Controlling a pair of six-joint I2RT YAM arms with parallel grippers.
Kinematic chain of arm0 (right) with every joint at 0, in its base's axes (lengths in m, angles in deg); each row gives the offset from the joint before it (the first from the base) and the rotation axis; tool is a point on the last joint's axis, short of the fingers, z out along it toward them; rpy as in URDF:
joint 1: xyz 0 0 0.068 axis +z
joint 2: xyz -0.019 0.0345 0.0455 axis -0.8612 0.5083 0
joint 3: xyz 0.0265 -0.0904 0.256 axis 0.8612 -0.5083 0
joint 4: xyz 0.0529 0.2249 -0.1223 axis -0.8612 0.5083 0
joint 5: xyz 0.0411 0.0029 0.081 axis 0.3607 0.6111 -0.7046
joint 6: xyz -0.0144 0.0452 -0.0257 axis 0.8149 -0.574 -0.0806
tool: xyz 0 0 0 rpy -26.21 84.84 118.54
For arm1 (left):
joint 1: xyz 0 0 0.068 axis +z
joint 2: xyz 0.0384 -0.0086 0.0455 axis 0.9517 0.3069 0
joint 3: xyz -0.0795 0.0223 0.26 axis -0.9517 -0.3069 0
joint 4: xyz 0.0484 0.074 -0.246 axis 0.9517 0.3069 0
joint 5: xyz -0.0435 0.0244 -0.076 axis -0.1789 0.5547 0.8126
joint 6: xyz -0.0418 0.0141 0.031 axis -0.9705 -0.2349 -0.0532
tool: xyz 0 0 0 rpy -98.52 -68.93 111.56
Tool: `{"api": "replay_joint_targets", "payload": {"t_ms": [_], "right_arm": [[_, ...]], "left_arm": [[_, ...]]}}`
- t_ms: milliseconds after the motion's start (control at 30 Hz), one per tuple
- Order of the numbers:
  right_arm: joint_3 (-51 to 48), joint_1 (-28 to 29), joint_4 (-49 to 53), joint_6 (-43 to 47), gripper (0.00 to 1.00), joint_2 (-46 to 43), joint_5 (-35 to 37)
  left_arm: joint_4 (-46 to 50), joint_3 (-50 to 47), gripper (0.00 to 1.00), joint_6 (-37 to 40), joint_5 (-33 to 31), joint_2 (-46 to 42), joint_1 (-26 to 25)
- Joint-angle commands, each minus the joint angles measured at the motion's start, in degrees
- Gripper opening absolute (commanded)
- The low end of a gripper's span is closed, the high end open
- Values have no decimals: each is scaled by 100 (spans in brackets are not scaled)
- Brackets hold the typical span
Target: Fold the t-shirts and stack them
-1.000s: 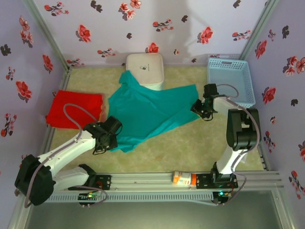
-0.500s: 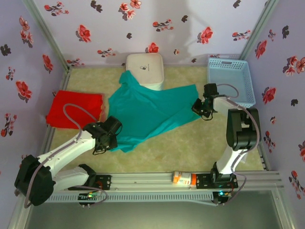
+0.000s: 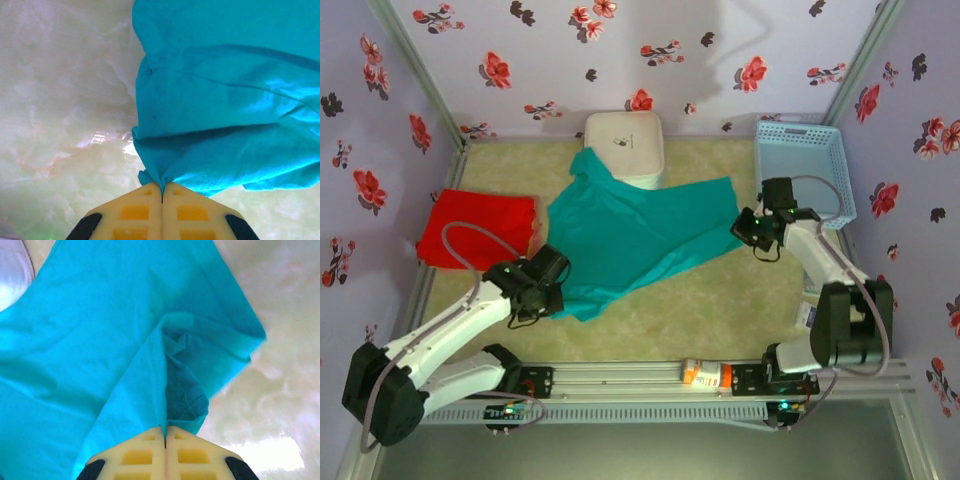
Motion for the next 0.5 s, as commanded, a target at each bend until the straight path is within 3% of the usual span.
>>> {"api": "replay_joint_targets", "payload": {"t_ms": [0,300,467], "right_arm": [[-407,-81,964,-38,0,-741,229],[-1256,-122,2177,-460,0,-2874,997],[-1609,-122,2274,-868,0,-3669,1204]], "left_arm": [[511,160,0,-243,219,-319,28],[1476,216,0,-846,670,-1377,13],[1769,98,0,-1158,930,-2009,-54]]}}
